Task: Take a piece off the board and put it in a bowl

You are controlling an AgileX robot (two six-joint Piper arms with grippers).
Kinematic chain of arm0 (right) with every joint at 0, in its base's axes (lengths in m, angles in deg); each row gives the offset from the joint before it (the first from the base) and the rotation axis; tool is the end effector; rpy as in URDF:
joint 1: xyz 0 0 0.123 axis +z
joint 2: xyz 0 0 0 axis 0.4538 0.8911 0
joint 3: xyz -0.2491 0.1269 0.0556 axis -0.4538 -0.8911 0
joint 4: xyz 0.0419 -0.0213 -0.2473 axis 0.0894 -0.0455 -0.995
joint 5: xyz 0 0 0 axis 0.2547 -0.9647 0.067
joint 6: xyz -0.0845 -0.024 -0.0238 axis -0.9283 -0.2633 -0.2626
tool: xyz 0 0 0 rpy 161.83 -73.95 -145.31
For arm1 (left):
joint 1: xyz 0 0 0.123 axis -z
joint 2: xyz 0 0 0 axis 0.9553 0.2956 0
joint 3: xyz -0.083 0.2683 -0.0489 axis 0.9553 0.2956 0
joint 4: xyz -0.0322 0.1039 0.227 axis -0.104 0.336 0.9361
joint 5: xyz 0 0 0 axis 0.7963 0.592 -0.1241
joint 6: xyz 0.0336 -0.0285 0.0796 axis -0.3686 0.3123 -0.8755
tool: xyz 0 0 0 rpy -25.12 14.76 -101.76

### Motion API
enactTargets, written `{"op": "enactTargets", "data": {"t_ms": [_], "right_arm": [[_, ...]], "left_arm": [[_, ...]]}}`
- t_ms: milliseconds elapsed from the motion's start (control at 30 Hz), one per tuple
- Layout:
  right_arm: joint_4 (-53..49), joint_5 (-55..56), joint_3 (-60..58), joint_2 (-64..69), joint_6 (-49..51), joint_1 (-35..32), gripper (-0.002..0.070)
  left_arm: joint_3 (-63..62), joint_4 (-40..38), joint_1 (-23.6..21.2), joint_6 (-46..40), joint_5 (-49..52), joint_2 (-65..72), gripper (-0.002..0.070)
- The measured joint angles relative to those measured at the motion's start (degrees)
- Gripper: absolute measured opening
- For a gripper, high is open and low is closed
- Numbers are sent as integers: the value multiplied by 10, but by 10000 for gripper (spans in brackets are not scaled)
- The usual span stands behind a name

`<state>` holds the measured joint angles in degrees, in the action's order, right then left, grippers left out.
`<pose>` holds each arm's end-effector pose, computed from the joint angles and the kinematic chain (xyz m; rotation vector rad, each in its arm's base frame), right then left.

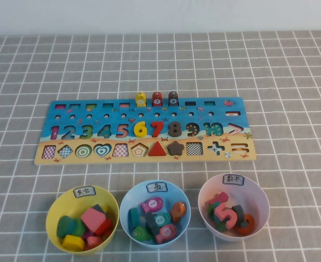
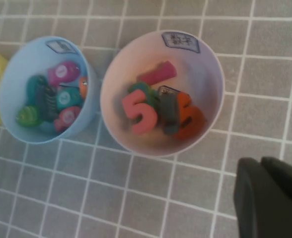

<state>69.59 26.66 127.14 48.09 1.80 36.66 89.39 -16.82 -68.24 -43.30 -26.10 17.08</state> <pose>0.1480 0.0592 0.2987 -0.1385 2.5241 0.6160 0.0526 -0.0020 0.1717 0.1160 1.8669 0.0108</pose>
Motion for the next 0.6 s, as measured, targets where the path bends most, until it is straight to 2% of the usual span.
{"op": "enactTargets", "data": {"t_ms": [233, 367, 600], "right_arm": [[-29, -34, 93, 135, -7, 23, -18], [-52, -36, 141, 201, -5, 84, -18], [-158, -71, 246, 313, 46, 206, -18]], "left_arm": [[0, 0, 0, 0, 0, 0, -1], [0, 0, 0, 0, 0, 0, 0], [0, 0, 0, 0, 0, 0, 0]]}}
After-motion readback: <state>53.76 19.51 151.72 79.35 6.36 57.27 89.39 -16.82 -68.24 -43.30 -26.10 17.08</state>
